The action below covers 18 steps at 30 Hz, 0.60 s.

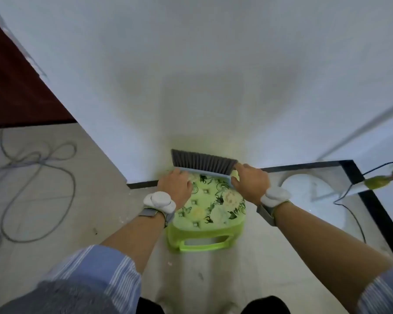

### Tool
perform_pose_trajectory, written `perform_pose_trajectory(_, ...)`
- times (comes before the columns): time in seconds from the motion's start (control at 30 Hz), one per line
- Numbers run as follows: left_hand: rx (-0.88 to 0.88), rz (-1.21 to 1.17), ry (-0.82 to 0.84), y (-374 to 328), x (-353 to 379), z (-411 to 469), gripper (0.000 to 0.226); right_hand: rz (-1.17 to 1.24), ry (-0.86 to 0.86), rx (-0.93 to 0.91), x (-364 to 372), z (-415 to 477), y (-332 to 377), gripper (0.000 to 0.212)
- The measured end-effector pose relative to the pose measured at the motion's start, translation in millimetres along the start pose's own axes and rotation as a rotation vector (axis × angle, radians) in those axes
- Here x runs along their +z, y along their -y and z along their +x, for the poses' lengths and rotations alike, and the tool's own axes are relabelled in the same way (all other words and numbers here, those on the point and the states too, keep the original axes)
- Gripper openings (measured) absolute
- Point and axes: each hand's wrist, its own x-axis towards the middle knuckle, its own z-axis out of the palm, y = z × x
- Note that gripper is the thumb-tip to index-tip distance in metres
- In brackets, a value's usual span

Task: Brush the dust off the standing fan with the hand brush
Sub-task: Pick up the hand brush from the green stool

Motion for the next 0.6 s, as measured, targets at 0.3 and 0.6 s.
perform_pose_trajectory(0.3,0.062,0.09,0.045,16.0,124.2,32.6,0.062,-0.019,0.004,0.012,101.3,29.2,-7.4,0.061)
perform_pose_trajectory(0.6,0.072,0.118,0.006,23.1,174.0,32.3,0.09,0.015,-0.113,-0.007,141.4,42.1,-15.4,0.063)
